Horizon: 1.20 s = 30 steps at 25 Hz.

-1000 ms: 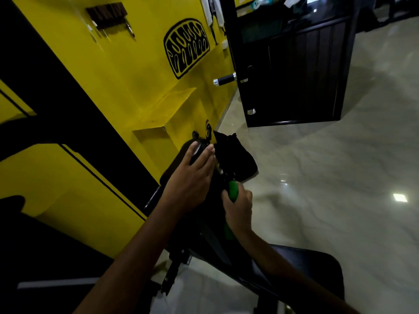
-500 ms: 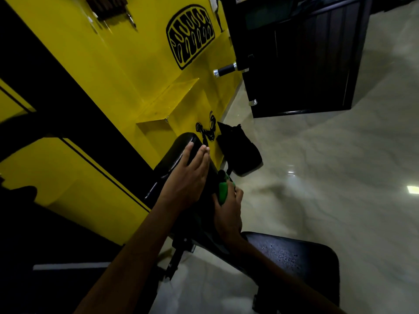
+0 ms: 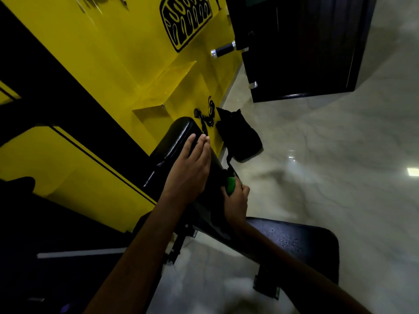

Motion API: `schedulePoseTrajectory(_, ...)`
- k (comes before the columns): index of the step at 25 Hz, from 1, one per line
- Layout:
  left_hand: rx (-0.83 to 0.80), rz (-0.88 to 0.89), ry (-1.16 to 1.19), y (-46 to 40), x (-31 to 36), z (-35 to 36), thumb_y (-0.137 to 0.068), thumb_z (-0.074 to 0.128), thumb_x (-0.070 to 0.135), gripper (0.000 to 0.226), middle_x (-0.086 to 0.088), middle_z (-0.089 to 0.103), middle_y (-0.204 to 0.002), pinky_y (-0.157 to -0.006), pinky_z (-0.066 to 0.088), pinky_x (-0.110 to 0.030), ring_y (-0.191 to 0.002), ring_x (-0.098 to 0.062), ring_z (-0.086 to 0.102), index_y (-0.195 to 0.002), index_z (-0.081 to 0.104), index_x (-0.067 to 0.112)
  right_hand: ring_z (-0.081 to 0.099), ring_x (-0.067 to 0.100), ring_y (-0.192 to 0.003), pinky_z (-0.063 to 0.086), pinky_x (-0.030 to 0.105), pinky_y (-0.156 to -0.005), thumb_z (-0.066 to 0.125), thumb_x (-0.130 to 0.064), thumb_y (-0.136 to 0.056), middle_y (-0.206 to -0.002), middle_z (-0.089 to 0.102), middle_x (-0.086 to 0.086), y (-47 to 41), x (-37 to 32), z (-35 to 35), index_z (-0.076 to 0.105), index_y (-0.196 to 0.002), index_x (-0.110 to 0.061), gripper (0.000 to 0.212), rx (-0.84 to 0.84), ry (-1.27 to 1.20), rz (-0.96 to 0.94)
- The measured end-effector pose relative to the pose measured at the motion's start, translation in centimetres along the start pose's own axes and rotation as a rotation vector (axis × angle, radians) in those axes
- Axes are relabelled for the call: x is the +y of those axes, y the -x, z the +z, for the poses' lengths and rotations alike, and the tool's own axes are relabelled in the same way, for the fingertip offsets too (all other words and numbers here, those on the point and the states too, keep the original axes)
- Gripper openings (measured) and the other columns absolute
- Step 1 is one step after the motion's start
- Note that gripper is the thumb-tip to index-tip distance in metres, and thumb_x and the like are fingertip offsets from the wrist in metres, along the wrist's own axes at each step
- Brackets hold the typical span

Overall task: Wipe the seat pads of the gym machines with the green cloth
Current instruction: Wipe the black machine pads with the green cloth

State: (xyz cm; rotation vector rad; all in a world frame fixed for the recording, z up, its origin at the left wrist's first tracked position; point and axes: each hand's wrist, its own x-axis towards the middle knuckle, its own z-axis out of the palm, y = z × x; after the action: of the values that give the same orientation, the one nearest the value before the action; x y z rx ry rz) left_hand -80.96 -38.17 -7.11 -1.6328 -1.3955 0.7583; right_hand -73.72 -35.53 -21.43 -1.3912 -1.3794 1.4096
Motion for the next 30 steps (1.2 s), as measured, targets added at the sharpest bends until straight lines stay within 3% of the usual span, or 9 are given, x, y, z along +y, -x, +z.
schedulePoseTrajectory(2,-0.011,-0.009,0.022,-0.1,0.5,0.3,-0.092,0.015,0.026,0.061,-0.02,0.038,-0.148,-0.116,0.01,-0.051,-0.141,-0.034,0.028,-0.14,0.037,-0.003,0.052,0.034,-0.112,0.042,0.037,-0.095,0.057,-0.028,-0.091,-0.124,0.04,0.016,-0.5,-0.2,0.1,0.045,-0.136,-0.014,0.049,0.02,-0.044,0.013)
schedulePoseTrajectory(5,-0.015,-0.038,0.088,-0.5,1.8,0.9,-0.09,0.014,0.024,0.062,-0.02,0.044,-0.143,-0.117,0.013,-0.051,-0.139,-0.035,0.032,-0.137,0.042,-0.005,0.049,0.025,-0.115,0.043,0.036,-0.097,0.06,-0.028,-0.09,-0.134,0.036,0.012,0.2,0.1,1.0,0.044,-0.137,-0.013,0.052,0.062,-0.042,-0.168)
schedulePoseTrajectory(10,-0.051,-0.029,0.125,-0.8,3.0,1.3,-0.093,0.032,0.023,0.055,-0.022,0.043,-0.143,-0.115,0.007,-0.053,-0.139,-0.036,0.03,-0.137,0.041,-0.008,0.055,0.034,-0.106,0.044,0.037,-0.093,0.057,-0.032,-0.09,-0.121,0.042,0.014,-2.2,3.0,0.8,0.049,-0.13,-0.017,0.044,0.041,-0.047,0.158)
schedulePoseTrajectory(14,-0.114,0.008,0.085,-1.2,3.8,1.2,-0.093,0.036,0.027,0.057,-0.022,0.041,-0.145,-0.115,0.003,-0.054,-0.141,-0.037,0.026,-0.139,0.039,-0.007,0.05,0.024,-0.113,0.043,0.034,-0.098,0.055,-0.038,-0.085,-0.129,0.038,0.011,0.0,3.7,1.7,0.044,-0.137,-0.014,0.059,0.037,-0.126,-0.063)
schedulePoseTrajectory(19,-0.134,0.043,0.104,-1.5,4.6,1.4,-0.093,0.036,0.028,0.058,-0.022,0.044,-0.142,-0.115,0.004,-0.053,-0.14,-0.037,0.029,-0.138,0.038,-0.009,0.053,0.036,-0.107,0.044,0.041,-0.095,0.061,-0.032,-0.087,-0.117,0.042,0.015,-2.3,5.6,1.4,0.048,-0.132,-0.015,0.05,0.039,-0.089,0.151)
schedulePoseTrajectory(23,-0.116,0.05,0.198,-1.8,5.2,1.8,-0.092,0.032,0.024,0.053,-0.023,0.052,-0.134,-0.114,0.015,-0.052,-0.134,-0.038,0.038,-0.13,0.048,-0.01,0.044,0.026,-0.124,0.04,0.039,-0.104,0.059,-0.038,-0.087,-0.138,0.034,0.012,0.6,5.6,2.1,0.041,-0.14,-0.015,0.06,-0.013,-0.139,-0.056)
schedulePoseTrajectory(25,-0.091,0.053,0.254,-1.8,5.2,2.0,-0.09,0.029,0.025,0.055,-0.024,0.054,-0.131,-0.113,0.016,-0.052,-0.132,-0.039,0.041,-0.126,0.052,-0.009,0.045,0.029,-0.122,0.04,0.039,-0.102,0.055,-0.043,-0.086,-0.136,0.034,0.014,-0.3,7.0,1.8,0.039,-0.141,-0.016,0.064,-0.042,-0.088,-0.009)
schedulePoseTrajectory(27,-0.083,0.045,0.26,-1.8,5.4,2.1,-0.09,0.032,0.024,0.053,-0.024,0.054,-0.131,-0.113,0.014,-0.053,-0.133,-0.04,0.04,-0.126,0.053,-0.009,0.049,0.033,-0.115,0.041,0.038,-0.098,0.057,-0.036,-0.089,-0.128,0.037,0.015,-1.9,7.9,1.4,0.039,-0.141,-0.016,0.059,-0.037,-0.062,0.151)
schedulePoseTrajectory(30,-0.115,0.031,0.229,-1.9,6.1,2.2,-0.094,0.036,0.022,0.048,-0.022,0.05,-0.137,-0.114,0.007,-0.054,-0.137,-0.039,0.034,-0.131,0.051,-0.005,0.046,0.029,-0.119,0.039,0.038,-0.103,0.059,-0.028,-0.09,-0.13,0.037,0.014,-1.2,7.4,1.7,0.04,-0.14,-0.015,0.055,-0.005,-0.081,0.041)
